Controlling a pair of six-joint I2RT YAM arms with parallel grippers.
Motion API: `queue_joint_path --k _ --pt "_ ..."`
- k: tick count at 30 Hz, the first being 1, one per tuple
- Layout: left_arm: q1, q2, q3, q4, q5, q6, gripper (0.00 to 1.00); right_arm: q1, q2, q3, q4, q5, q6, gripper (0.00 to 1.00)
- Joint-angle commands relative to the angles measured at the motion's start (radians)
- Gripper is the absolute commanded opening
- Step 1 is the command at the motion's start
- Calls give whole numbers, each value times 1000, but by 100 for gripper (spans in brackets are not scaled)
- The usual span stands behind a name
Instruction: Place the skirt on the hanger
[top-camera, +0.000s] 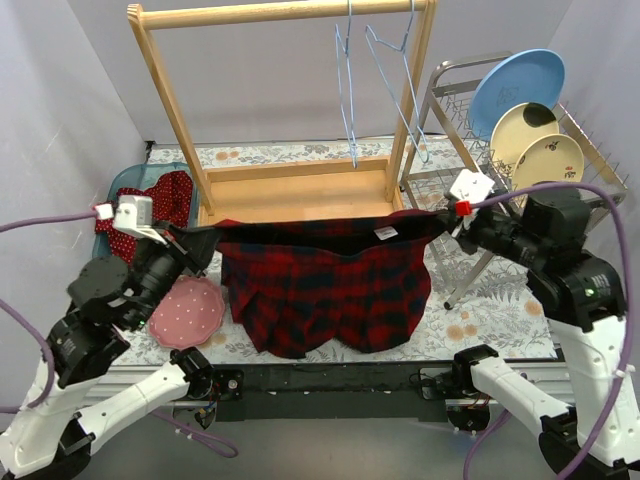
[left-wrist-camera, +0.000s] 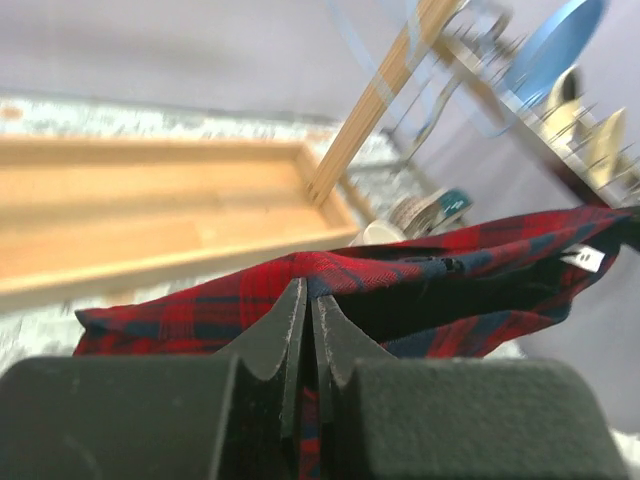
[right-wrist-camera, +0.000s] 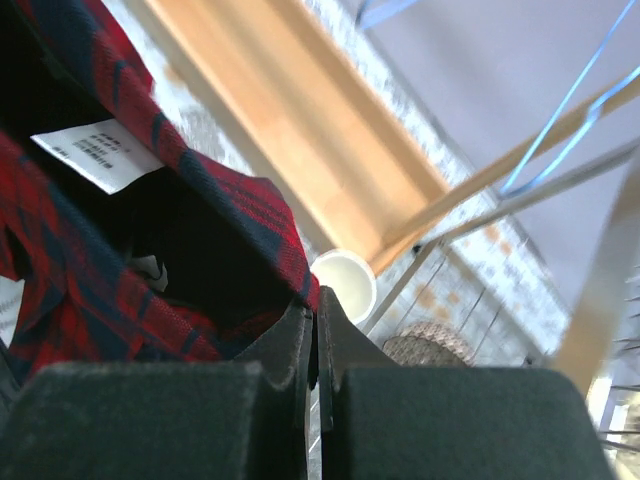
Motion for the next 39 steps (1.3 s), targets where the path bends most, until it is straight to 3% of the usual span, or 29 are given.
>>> queue_joint_path --k 1,6,10,17,21,28,31,39 --pt "10 -39 -172 63 -83 -92 0 -14 11 -192 137 122 4 1" --pt "10 49 -473 244 -171 -158 0 -14 57 -447 355 148 42 1" --pt "53 194 -489 282 -173 -204 0 -16 115 -537 430 146 44 1" --pt "123 231 -503 190 -36 -198 0 -16 247 -623 470 168 9 1" --pt "125 220 -532 195 27 -195 0 -16 263 -603 436 156 -5 4" --pt "125 221 -536 265 139 -143 0 -16 215 -479 309 62 -39 39" --pt "125 229 -541 288 173 -131 0 -18 186 -401 248 -8 -54 47" --pt "125 243 -556 324 210 -111 0 -16 148 -199 12 -248 -97 54"
